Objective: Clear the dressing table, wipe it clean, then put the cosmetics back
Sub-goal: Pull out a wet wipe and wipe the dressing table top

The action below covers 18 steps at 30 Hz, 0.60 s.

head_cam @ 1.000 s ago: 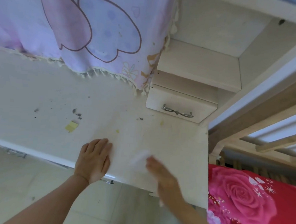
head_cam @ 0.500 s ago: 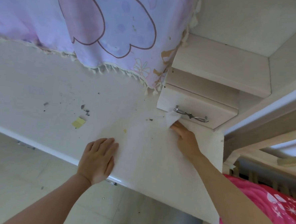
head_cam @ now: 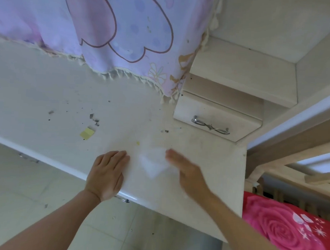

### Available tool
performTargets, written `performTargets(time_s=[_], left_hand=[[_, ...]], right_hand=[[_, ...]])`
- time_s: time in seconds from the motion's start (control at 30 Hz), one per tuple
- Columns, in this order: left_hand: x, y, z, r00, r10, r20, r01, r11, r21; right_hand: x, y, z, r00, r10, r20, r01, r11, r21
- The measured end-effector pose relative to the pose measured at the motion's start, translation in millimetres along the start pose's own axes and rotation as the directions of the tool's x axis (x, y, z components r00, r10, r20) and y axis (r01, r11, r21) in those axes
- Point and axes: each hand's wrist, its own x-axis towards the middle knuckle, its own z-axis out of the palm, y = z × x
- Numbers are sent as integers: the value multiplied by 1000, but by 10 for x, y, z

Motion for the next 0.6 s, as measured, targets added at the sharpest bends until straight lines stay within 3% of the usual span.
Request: performTargets(time_s=[0.07,0.17,0.37,0.5,0.6], left_hand=[[-4,0,9,1000,1,-7,-1,1000,-4],[-6,-5,31,1000,1,-20,-1,1000,-8],[-14,-22,60,999,17,-31,-16,1000,6],[-14,-11,41,1000,6,-6,-6,1000,14],[-3,-6,18,1000,6,7,-6,1000,14]], right_hand=[[400,171,-218,991,105,-87,-112,991,-77],[818,384,-250,974,214,-77,-224,957,-182],[908,449,-97,982,182,45,-168,962,-213],[515,274,55,972,52,227,-3,977,-212],[108,152,109,953,17,304,34,986,-162]])
